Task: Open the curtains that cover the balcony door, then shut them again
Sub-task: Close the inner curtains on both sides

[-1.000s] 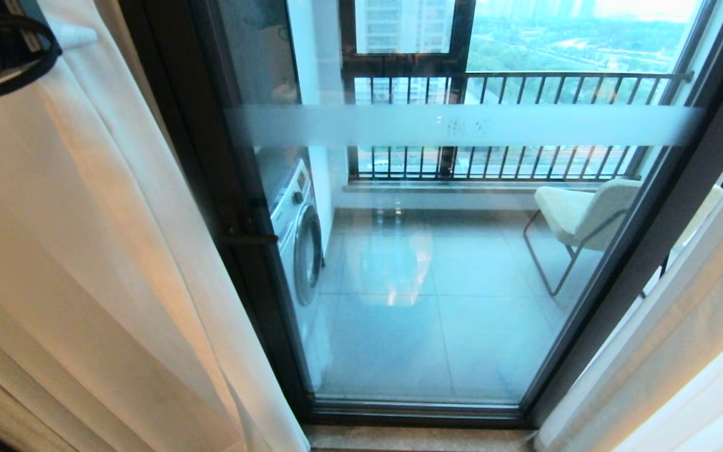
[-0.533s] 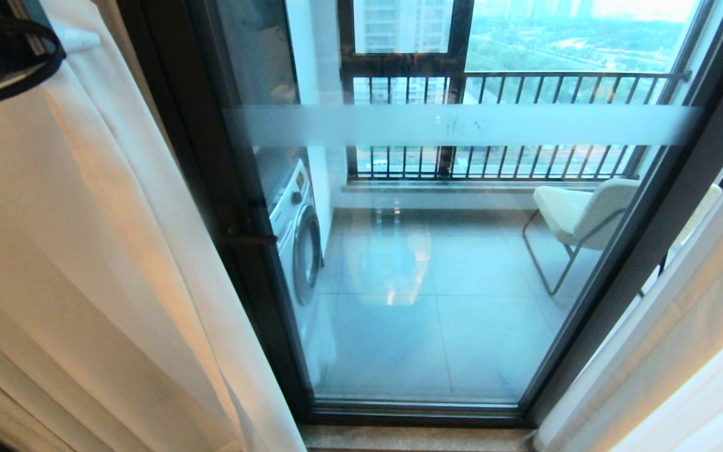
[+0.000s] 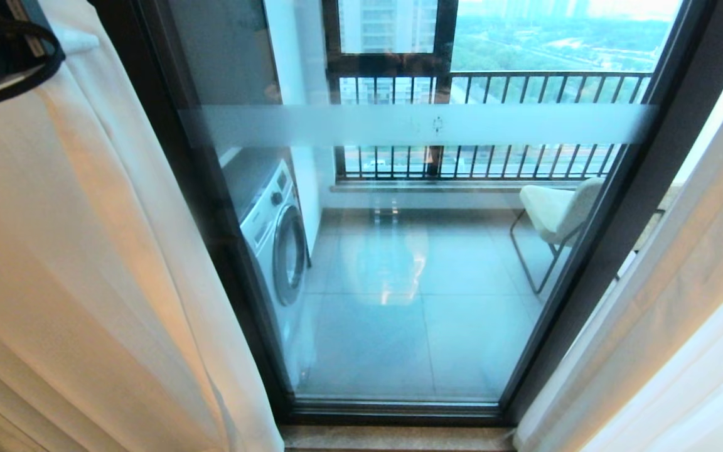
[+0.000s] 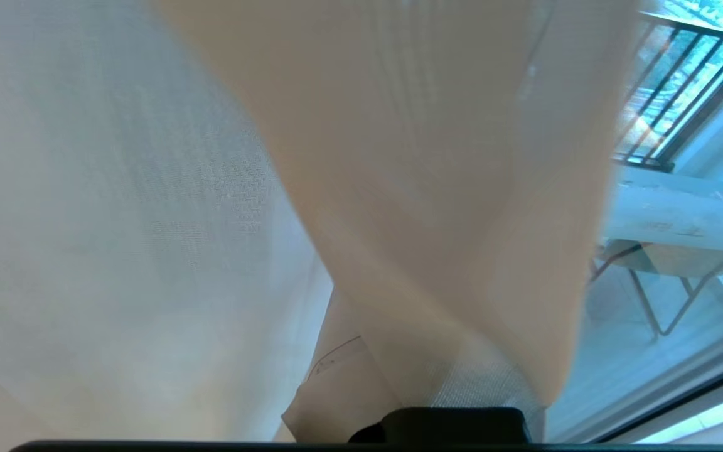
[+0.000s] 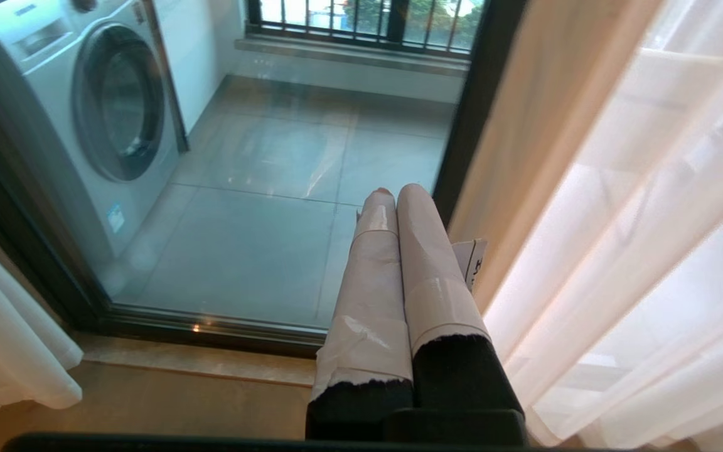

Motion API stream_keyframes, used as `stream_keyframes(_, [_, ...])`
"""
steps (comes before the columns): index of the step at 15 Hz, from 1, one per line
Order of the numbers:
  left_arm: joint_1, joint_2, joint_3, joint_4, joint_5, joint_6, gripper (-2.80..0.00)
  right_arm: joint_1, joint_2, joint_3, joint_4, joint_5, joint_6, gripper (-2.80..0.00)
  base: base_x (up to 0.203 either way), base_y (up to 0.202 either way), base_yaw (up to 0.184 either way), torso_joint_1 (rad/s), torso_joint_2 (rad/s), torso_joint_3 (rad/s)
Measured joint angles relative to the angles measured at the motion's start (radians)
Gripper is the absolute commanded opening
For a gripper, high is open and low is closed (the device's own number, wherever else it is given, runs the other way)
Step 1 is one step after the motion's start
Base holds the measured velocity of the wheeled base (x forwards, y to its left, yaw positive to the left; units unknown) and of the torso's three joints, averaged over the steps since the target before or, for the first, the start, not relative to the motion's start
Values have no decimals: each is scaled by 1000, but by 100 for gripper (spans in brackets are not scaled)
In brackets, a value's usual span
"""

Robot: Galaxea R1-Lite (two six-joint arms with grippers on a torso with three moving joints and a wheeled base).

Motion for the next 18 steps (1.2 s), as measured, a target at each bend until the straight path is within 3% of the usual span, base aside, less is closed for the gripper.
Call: stream_keyframes(18, [-9, -9, 1, 0, 20, 0, -280, 0, 0, 0, 0, 0, 0, -280, 0, -185, 2, 2, 3, 3])
